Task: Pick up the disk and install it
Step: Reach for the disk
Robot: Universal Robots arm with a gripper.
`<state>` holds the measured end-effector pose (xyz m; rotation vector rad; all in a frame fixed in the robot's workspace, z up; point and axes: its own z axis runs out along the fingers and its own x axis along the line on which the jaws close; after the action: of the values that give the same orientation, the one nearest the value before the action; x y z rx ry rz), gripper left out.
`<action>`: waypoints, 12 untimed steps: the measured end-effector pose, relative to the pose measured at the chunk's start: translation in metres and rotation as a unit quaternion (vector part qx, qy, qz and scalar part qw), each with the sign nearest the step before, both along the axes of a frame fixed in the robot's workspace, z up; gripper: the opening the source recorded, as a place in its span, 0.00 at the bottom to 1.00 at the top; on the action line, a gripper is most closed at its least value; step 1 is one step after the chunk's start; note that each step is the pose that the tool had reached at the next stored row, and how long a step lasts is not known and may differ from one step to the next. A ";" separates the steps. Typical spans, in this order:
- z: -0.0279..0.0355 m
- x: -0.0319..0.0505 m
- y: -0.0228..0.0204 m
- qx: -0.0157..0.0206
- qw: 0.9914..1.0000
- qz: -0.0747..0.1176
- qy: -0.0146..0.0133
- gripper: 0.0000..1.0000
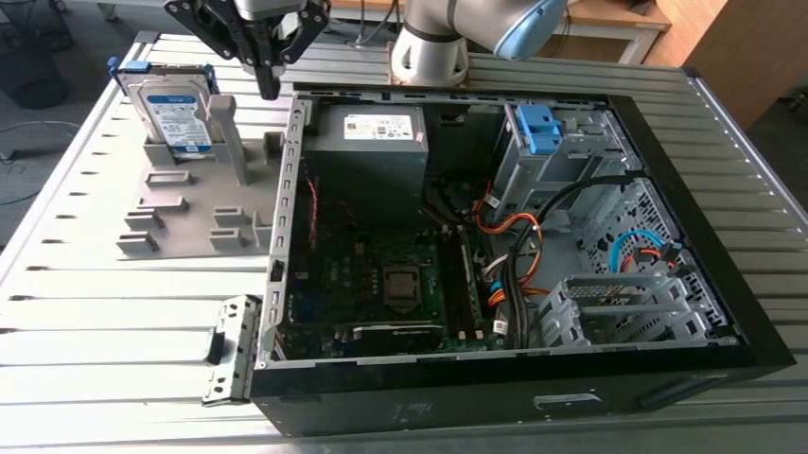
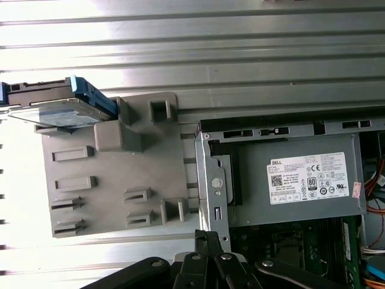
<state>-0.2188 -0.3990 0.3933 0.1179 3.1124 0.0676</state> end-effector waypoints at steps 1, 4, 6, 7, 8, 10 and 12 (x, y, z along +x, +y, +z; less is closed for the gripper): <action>0.0000 -0.0002 0.0000 0.000 1.000 0.000 0.000 0.11; 0.0000 -0.0013 0.0000 0.000 1.000 0.000 0.000 0.11; 0.0000 -0.0021 0.0000 0.000 1.000 0.000 0.000 0.11; 0.0000 -0.0026 0.0000 0.000 1.000 0.000 0.000 0.11; 0.0000 -0.0032 0.0000 0.000 1.000 0.000 0.000 0.11; 0.0001 -0.0045 0.0000 0.000 1.000 0.000 0.000 0.11; 0.0000 -0.0062 0.0000 0.000 1.000 0.000 0.000 0.11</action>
<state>-0.2250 -0.3989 0.3933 0.1180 3.1124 0.0674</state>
